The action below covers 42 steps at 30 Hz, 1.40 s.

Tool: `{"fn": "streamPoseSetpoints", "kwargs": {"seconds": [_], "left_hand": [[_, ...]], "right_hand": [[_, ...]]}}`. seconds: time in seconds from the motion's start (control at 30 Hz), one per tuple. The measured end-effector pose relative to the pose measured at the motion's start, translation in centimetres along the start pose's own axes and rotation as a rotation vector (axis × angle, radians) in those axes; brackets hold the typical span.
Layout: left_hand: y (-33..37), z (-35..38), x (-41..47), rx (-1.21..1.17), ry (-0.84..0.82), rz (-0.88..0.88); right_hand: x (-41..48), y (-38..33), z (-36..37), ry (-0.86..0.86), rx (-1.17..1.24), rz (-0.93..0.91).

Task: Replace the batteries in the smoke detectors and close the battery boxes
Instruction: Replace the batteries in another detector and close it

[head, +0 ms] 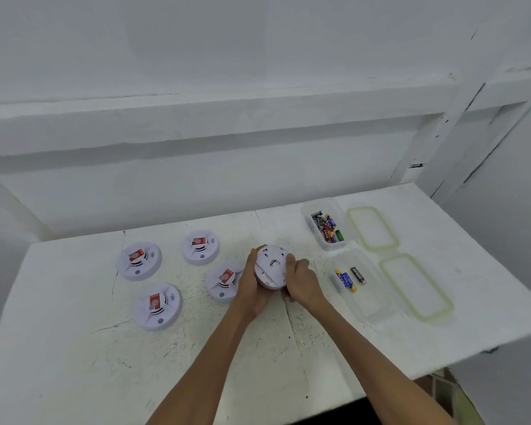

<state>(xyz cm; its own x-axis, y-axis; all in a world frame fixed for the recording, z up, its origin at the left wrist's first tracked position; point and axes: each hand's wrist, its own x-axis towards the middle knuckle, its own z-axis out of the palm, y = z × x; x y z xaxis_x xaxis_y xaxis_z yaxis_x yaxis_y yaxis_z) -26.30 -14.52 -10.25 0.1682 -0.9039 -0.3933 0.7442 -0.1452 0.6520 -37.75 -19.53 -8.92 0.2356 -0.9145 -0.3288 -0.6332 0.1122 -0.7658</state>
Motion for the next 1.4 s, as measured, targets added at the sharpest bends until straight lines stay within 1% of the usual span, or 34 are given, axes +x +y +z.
{"fn": "streamPoseSetpoints", "kwargs": {"seconds": [0.07,0.2,0.3,0.37,0.43,0.53,0.7,0.77,0.87,0.97,1.17,1.3,1.4], "left_hand": [[-1.0,-0.7,-0.4,-0.009,0.073,0.003],[-1.1,-1.0,-1.0,0.106,0.125,0.003],[-0.8,-0.8,-1.0,0.202,0.143,-0.002],[-1.2,-1.1,-1.1,0.226,0.097,-0.027],[-1.6,-1.7,-1.2,0.229,0.064,-0.049],[-1.6,-1.8,-1.7,0.274,0.059,-0.044],[-2.1,-1.5,-1.9,0.481,0.075,0.110],[-2.5,-1.5,-2.1,0.570,0.080,0.193],[-3.0,-1.5,-2.0,0.693,0.082,0.251],[-2.9,-1.4,-2.0,0.705,0.117,0.251],[-3.1,-1.8,-2.4,0.760,0.081,0.312],[-3.2,-1.4,-2.5,0.817,0.044,0.340],[-3.5,-1.9,-1.7,0.748,0.082,0.309]], "right_hand": [[-0.6,0.4,-0.3,0.086,-0.170,-0.052],[-2.2,0.9,-0.2,0.207,-0.300,-0.289],[-2.9,0.9,0.5,0.235,-0.385,-0.329],[-3.5,0.7,0.8,0.255,-0.442,-0.362],[-3.9,0.5,1.0,0.216,-0.443,-0.390],[-3.9,0.1,0.6,0.182,-0.387,-0.379],[-3.4,-0.5,-0.5,0.171,-0.367,-0.327],[-3.1,-0.7,-1.1,0.106,-0.352,-0.312],[-2.7,-1.4,-2.2,-0.042,-0.411,-0.277],[-2.6,-2.0,-2.7,-0.124,-0.504,-0.264],[-2.8,-2.9,-2.2,-0.152,-0.582,-0.265],[-2.8,-3.0,-2.4,-0.197,-0.585,-0.253],[-2.9,-2.7,-2.6,-0.228,-0.560,-0.225]]}}
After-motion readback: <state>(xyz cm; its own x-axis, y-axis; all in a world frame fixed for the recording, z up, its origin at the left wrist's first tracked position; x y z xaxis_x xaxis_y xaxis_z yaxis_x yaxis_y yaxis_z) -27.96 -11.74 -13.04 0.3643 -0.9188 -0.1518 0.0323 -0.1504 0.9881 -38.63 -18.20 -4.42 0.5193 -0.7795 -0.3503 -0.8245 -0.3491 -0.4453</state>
